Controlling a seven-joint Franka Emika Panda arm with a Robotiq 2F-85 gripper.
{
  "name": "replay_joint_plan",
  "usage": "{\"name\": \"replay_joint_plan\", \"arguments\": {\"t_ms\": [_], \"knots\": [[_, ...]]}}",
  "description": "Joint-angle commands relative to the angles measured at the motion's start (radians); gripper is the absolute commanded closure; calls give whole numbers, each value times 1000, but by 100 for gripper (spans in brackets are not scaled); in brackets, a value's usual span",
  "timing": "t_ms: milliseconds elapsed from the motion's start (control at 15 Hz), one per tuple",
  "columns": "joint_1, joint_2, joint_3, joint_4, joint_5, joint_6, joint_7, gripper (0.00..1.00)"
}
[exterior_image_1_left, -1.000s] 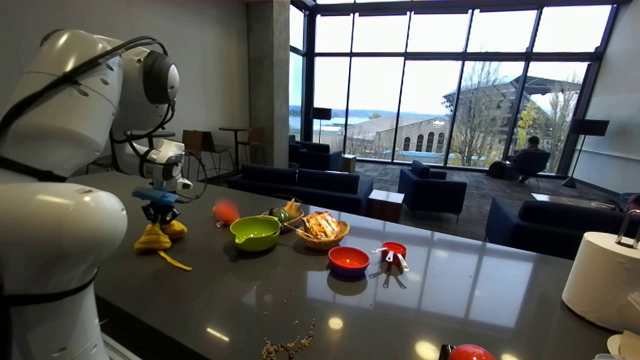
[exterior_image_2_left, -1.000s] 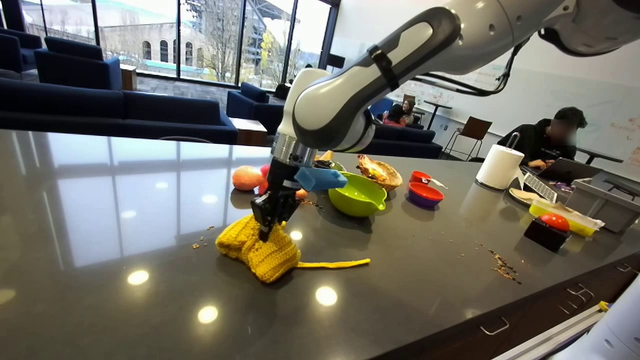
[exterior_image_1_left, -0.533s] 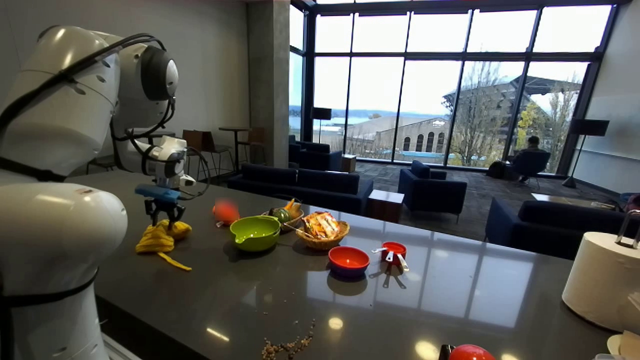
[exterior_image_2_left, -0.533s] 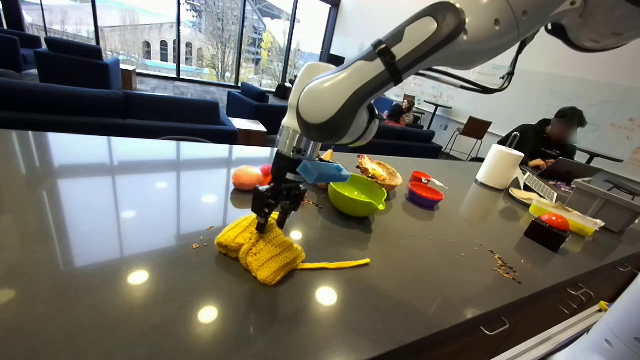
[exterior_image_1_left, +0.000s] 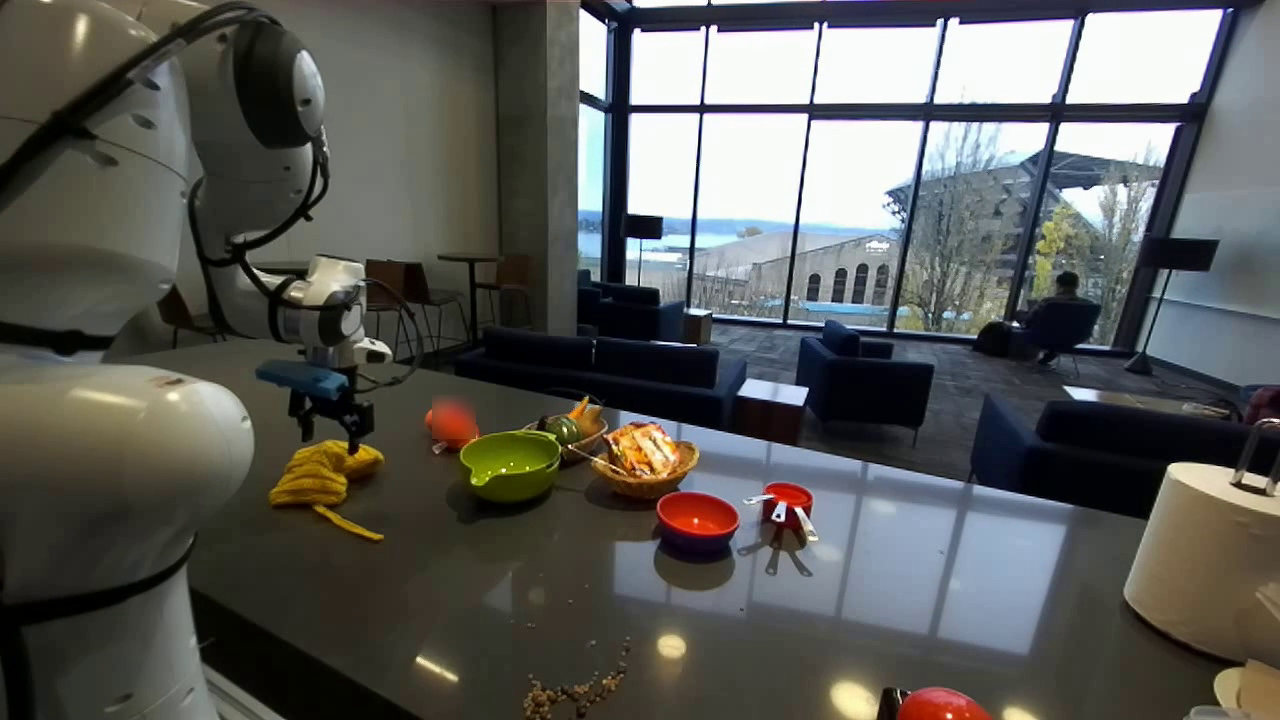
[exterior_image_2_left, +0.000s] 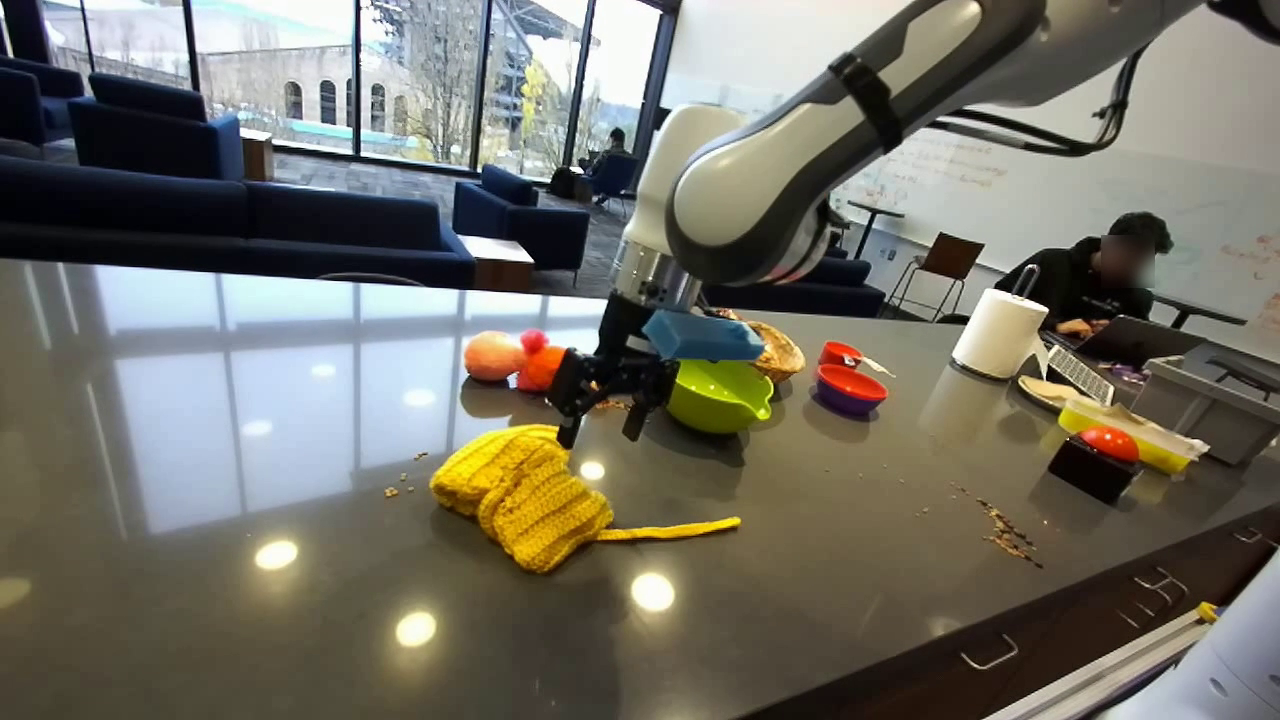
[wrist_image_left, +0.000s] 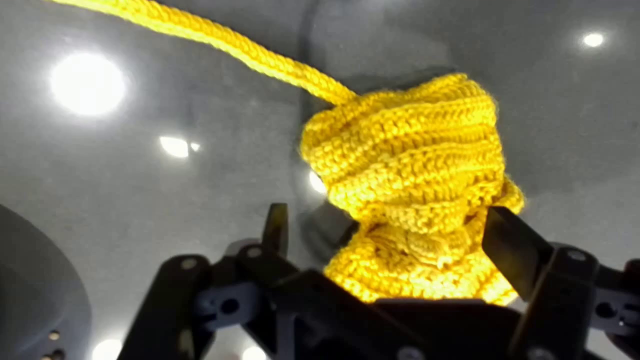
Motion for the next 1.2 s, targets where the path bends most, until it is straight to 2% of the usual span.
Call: {"name": "replay_joint_plan", "arguments": {"t_ms": [0,333,667,733,800,1000,1067,1133], "knots": [[7,-176,-12,-208,11,69,95,0],[-13,-388,7,-470,43,120,163,0],[-39,-631,-1,-706,119,83,158,0],[-61,-597,-3,-633,90,36,176,0],[-67,-607,-14,-613,98,0,150,0],[-74,-678,-58,-593,143,-96,62,0],[-67,-748,-76,-661,172,-107,17,0],[-87,-740,-86,-624,153,-157,6,0]]}}
